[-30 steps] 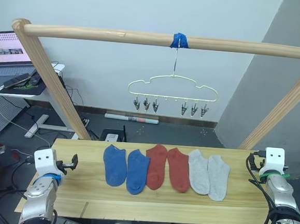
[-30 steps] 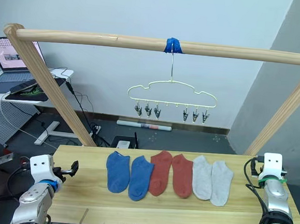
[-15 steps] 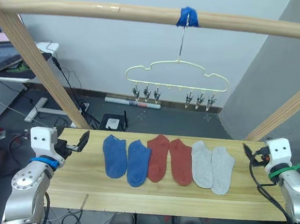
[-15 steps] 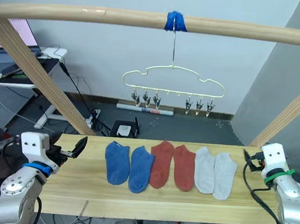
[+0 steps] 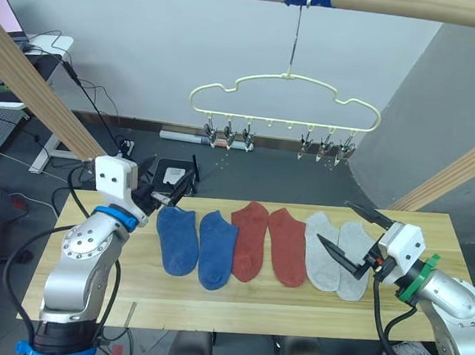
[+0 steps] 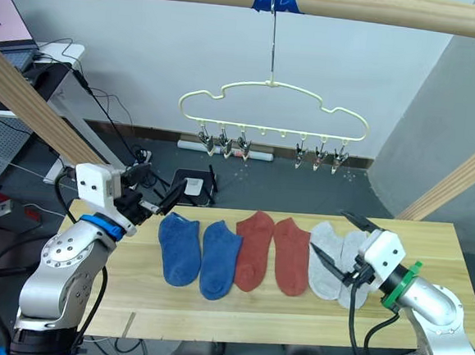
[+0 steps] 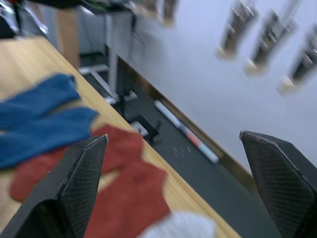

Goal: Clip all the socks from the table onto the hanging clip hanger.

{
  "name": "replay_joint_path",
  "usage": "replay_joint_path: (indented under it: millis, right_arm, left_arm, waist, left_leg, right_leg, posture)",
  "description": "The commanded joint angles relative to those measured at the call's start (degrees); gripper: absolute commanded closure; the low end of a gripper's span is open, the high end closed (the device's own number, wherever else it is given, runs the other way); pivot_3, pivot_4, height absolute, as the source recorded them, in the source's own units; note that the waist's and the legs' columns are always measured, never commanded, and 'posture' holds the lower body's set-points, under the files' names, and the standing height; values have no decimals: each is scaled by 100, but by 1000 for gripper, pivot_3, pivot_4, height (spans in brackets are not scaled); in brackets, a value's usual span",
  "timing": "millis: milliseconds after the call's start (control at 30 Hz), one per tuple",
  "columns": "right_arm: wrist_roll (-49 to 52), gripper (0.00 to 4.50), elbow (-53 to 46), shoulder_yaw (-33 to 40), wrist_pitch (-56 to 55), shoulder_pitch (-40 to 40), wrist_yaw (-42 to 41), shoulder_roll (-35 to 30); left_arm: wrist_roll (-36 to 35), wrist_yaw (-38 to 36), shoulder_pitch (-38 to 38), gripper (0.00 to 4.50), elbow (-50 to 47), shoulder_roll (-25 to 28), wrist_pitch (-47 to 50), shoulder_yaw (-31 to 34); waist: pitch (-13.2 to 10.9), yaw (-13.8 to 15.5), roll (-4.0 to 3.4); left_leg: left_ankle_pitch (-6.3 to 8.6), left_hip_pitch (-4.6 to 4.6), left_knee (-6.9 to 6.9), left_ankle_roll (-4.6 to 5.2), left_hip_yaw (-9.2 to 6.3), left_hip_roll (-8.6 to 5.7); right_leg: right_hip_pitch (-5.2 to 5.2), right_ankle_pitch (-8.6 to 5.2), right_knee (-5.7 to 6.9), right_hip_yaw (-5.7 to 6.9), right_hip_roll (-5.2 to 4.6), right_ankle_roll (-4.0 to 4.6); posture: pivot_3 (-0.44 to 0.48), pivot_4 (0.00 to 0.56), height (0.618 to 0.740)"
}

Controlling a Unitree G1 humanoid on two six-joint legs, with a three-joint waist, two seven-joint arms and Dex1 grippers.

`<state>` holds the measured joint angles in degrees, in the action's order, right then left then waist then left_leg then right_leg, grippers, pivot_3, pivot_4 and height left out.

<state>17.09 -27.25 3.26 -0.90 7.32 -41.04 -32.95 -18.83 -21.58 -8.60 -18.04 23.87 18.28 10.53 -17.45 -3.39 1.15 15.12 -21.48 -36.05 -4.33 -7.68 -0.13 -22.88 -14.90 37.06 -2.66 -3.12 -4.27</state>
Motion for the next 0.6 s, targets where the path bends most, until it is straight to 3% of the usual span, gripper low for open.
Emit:
replay_joint_path:
  millis: [33,600]
  right_arm:
    - [199,0,-528,-143,31,-173,62,148]
    - [527,0,-1336,-520,1436,-1612,990,812]
  left_arm:
    - [121,90,-163,8,-180,-90,-132,-121]
    - [420,263,-1592,8,856,-757,-660,-491]
  waist:
    - [-16,-2,4]
    - [-74,-15,20]
  left_leg:
    - [0,-22,-4,0,1,0]
    - [-1,-51,-7,-1,-5,-3]
  right_leg:
    - [-26,1,6,-1,0,0]
    - [-49,4,7,9,-1,3]
  posture:
    - [-71,339,740]
    - [-130,348,740]
